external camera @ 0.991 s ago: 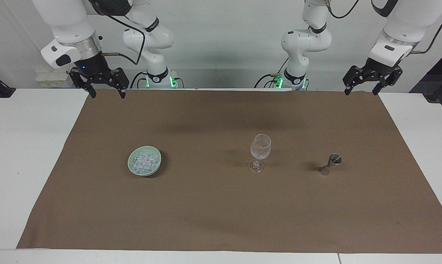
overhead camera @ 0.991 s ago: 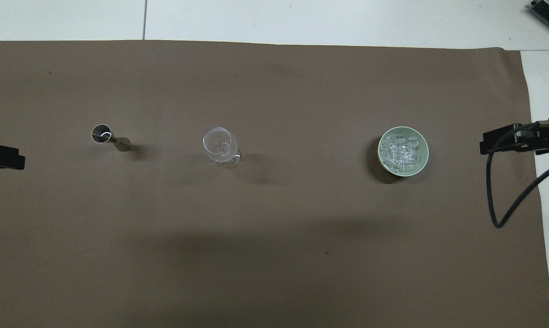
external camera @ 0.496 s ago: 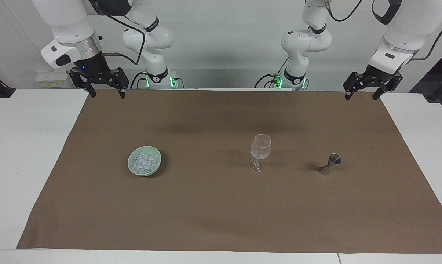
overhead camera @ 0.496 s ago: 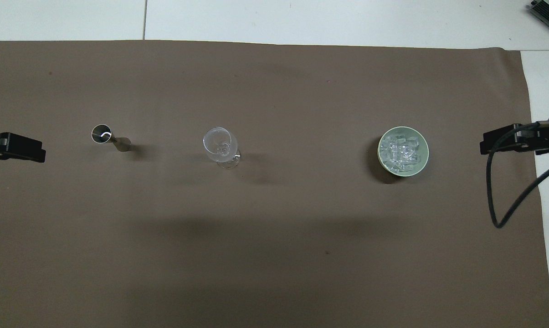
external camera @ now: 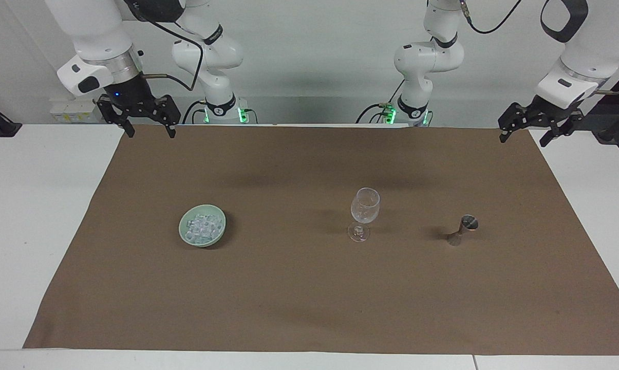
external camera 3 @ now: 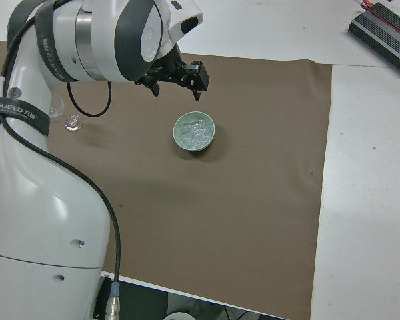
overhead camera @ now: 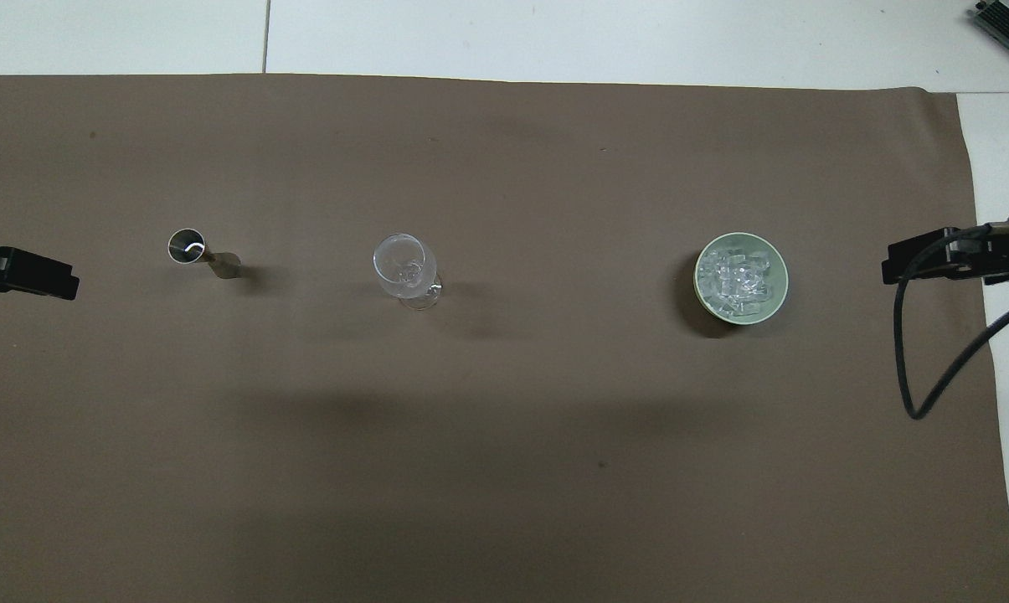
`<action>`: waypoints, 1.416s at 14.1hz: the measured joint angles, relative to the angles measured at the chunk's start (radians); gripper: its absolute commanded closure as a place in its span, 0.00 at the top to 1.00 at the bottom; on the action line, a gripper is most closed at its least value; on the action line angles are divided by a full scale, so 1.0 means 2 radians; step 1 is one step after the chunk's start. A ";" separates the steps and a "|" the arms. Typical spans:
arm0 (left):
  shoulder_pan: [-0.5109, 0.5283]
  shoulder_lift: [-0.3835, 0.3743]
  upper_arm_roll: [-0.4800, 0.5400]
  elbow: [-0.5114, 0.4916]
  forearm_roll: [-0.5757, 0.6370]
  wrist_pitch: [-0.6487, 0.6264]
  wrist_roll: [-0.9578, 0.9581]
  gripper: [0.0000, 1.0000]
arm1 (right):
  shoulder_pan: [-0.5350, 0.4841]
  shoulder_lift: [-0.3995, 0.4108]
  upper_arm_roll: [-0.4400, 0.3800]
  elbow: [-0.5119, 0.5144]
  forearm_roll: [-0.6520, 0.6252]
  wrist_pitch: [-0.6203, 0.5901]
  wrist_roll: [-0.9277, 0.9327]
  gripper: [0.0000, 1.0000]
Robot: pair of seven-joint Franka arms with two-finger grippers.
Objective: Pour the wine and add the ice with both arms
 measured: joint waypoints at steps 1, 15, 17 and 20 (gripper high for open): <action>0.010 0.001 0.000 0.000 -0.022 0.003 0.029 1.00 | 0.000 0.000 0.000 0.000 0.000 0.000 0.000 1.00; 0.115 0.131 0.001 0.000 -0.232 0.066 0.589 1.00 | 0.000 0.000 0.000 0.000 0.000 0.000 0.000 1.00; 0.131 0.151 0.002 -0.002 -0.267 0.066 0.660 1.00 | 0.000 0.000 0.000 0.000 0.000 0.000 0.000 1.00; 0.163 0.202 0.001 -0.005 -0.334 0.062 0.778 1.00 | 0.000 0.000 0.000 0.000 0.000 0.000 0.000 1.00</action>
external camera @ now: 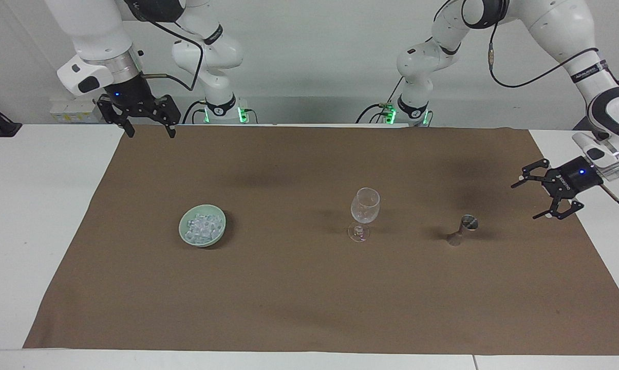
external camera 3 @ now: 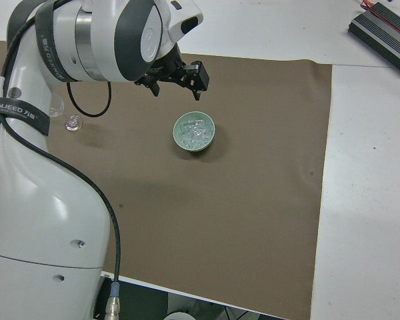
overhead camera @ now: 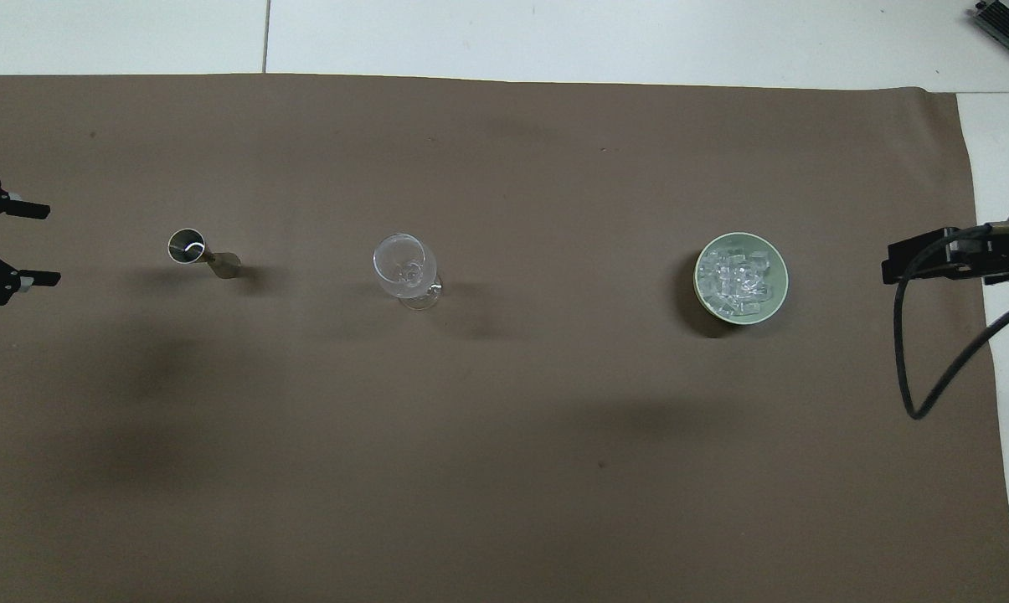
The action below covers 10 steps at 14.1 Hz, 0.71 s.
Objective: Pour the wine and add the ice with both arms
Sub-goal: 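Open the left gripper and reach it to the small dark bottle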
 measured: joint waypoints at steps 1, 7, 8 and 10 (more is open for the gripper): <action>0.008 0.020 0.000 -0.001 -0.020 -0.003 0.033 1.00 | 0.000 0.000 0.000 0.000 0.000 0.000 0.000 1.00; 0.034 0.107 -0.011 -0.003 -0.125 -0.050 0.119 1.00 | 0.000 0.000 0.000 0.000 0.000 0.000 0.000 1.00; 0.038 0.118 -0.019 -0.003 -0.136 -0.051 0.132 1.00 | 0.000 0.000 0.000 0.000 0.000 0.000 0.000 1.00; 0.055 0.141 -0.043 -0.003 -0.155 -0.052 0.158 1.00 | 0.000 0.000 0.000 0.000 0.000 0.000 0.000 1.00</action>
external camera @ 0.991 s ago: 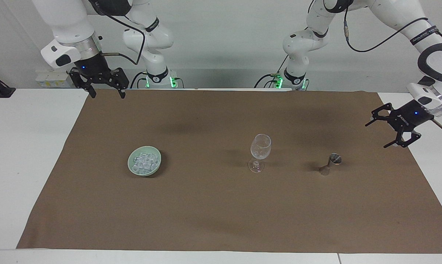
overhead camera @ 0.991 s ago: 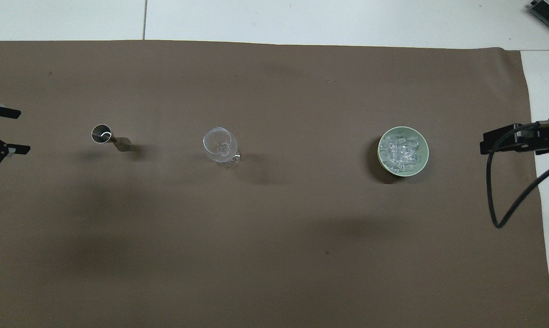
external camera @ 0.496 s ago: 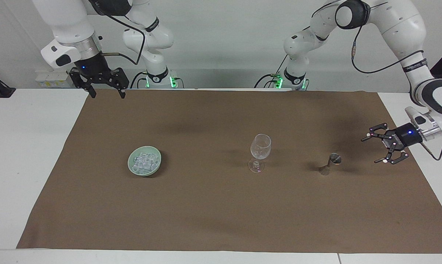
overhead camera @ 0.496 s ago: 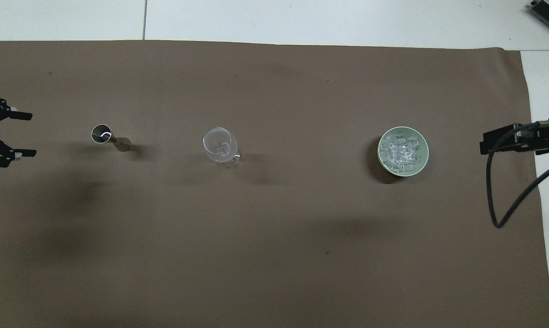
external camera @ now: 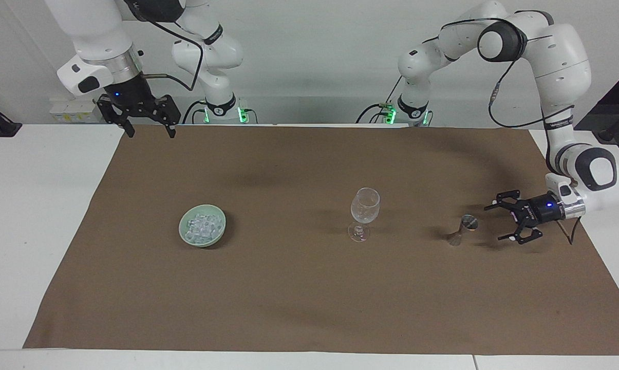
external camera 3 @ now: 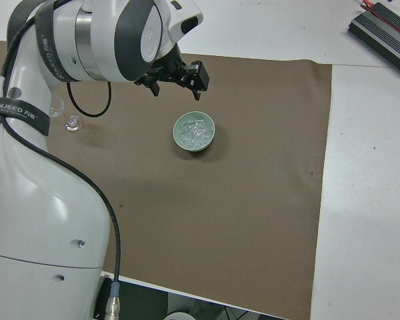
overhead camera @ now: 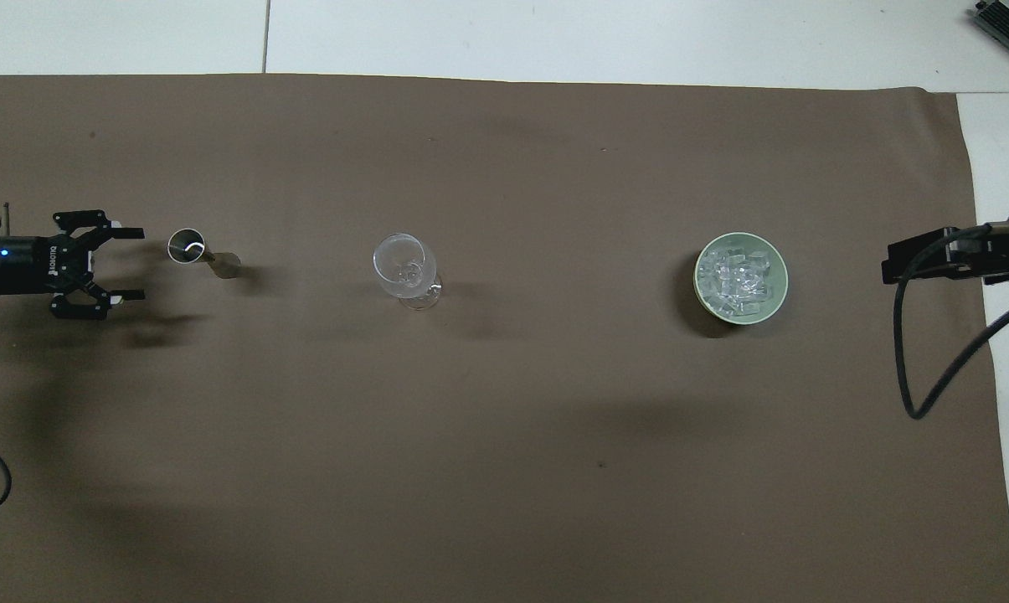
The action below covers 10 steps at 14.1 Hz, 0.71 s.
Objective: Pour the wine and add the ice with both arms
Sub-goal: 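Open the left gripper and reach it to the small dark bottle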
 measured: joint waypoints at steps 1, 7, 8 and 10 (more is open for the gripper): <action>0.009 0.012 -0.012 0.000 -0.011 -0.003 0.011 1.00 | 0.000 0.000 0.000 0.000 0.000 0.000 0.000 1.00; 0.033 0.058 -0.052 0.001 -0.061 -0.026 0.065 1.00 | 0.000 0.000 0.000 0.000 0.000 0.000 0.000 1.00; 0.036 0.062 -0.059 0.001 -0.068 -0.030 0.067 1.00 | 0.000 0.000 0.000 0.000 0.000 0.000 0.000 1.00; 0.039 0.071 -0.071 0.001 -0.079 -0.033 0.068 1.00 | 0.000 0.000 0.000 0.000 0.000 0.000 0.000 1.00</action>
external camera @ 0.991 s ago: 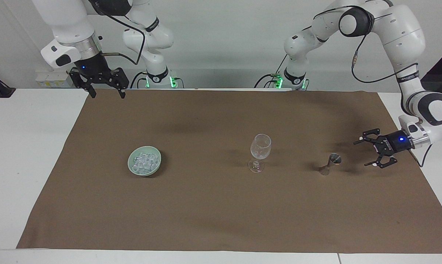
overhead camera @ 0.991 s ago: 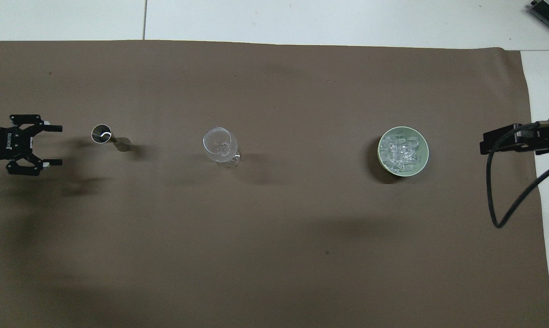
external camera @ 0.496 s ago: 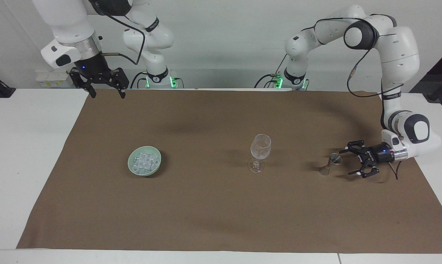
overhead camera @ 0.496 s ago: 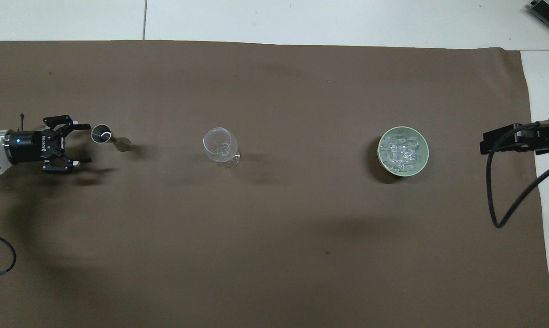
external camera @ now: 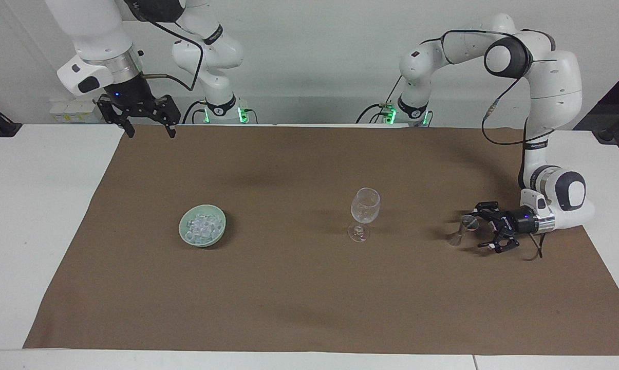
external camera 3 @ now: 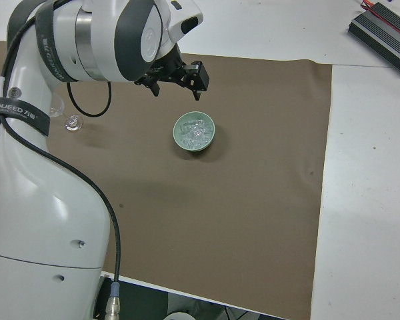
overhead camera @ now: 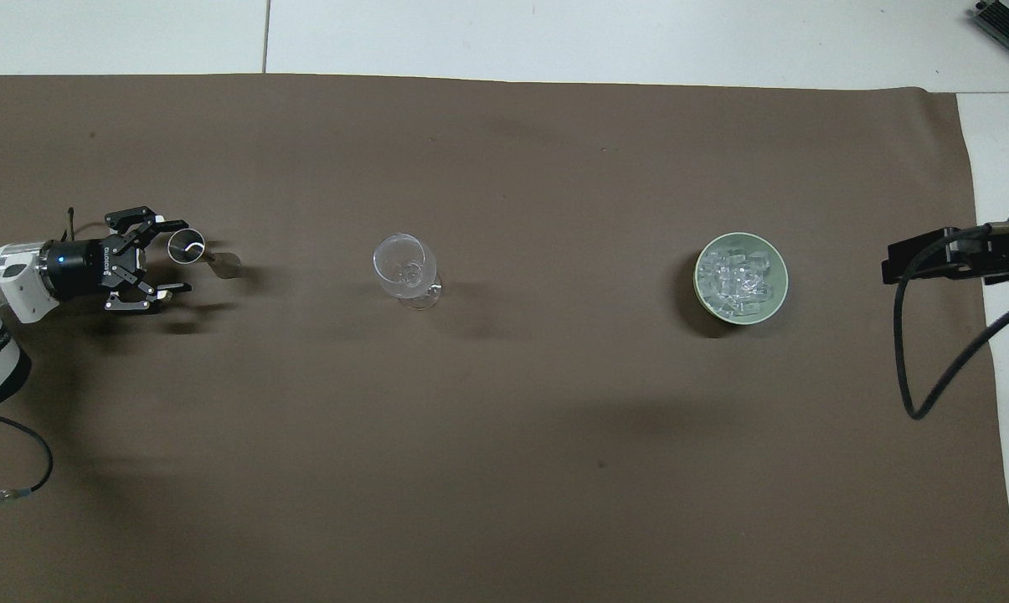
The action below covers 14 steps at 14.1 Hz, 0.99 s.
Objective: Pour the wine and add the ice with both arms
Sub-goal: 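Open the left gripper and reach it to the small dark bottle, then close the left gripper around the dark bottle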
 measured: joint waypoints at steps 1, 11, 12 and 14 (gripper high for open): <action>0.000 0.005 -0.004 0.000 -0.002 0.000 0.001 1.00 | 0.000 0.000 0.000 0.000 0.000 0.000 0.000 1.00; -0.003 0.024 -0.016 -0.002 -0.008 -0.006 0.027 0.69 | 0.000 0.000 0.000 0.000 0.000 0.000 0.000 1.00; -0.003 0.024 -0.016 -0.002 -0.008 -0.007 0.028 0.66 | 0.000 0.000 0.000 0.000 0.000 0.000 0.000 1.00; -0.003 0.024 -0.016 -0.003 -0.008 -0.009 0.030 0.49 | 0.000 0.000 0.000 0.000 0.000 0.000 0.000 1.00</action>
